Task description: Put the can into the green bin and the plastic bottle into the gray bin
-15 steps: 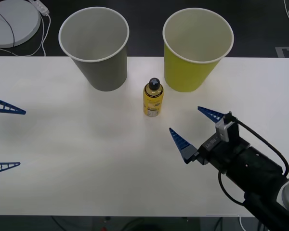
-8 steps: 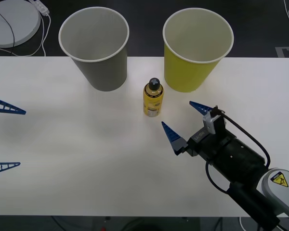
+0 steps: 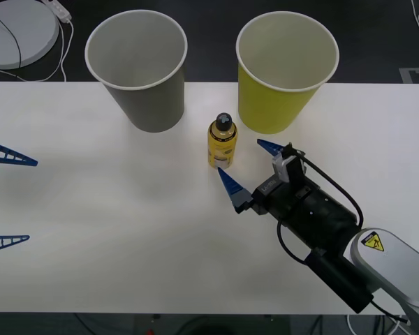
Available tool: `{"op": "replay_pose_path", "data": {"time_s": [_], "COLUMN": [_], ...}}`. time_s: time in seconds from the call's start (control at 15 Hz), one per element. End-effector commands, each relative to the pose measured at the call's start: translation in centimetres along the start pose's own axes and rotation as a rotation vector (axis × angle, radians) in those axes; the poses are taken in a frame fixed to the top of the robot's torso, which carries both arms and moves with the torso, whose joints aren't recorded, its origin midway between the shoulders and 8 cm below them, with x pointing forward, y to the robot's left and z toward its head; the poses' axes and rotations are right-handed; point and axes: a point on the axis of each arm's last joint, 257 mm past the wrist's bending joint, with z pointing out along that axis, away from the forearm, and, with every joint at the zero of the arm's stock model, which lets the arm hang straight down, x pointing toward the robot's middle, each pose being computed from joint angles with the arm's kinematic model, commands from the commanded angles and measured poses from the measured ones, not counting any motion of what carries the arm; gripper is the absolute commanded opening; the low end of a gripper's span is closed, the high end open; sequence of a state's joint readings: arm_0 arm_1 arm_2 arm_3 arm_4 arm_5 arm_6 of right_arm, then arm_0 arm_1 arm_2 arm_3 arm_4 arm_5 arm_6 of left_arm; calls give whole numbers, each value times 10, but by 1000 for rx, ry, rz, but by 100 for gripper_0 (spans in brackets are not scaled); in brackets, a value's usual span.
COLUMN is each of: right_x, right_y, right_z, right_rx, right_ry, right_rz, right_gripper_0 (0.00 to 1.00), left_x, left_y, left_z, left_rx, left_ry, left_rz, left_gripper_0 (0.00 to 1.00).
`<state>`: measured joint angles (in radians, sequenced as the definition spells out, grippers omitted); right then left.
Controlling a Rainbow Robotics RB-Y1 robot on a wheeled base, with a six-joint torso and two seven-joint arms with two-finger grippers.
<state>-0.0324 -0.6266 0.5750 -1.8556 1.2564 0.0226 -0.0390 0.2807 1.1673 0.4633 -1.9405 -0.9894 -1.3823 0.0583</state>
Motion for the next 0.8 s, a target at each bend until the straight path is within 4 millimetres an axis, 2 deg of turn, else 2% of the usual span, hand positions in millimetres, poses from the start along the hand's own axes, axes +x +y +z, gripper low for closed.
{"op": "replay_pose_path", "data": {"time_s": [0.07,0.53,0.8], "right_x": [3,2,-9], "right_y": [1,-1,0], "right_z": [12,41,55], "right_rx": [-1,-2,-4], "right_ry": [2,-1,-20], "right_rz": [-1,-13,-51], "right_gripper_0": [100,100,100], "left_x": [0,0,0], "left_y": [0,0,0], "left_z": [0,0,0], "left_rx": [0,0,0], "left_ry": [0,0,0], "left_rz": [0,0,0], "left_gripper_0": [100,100,100]}}
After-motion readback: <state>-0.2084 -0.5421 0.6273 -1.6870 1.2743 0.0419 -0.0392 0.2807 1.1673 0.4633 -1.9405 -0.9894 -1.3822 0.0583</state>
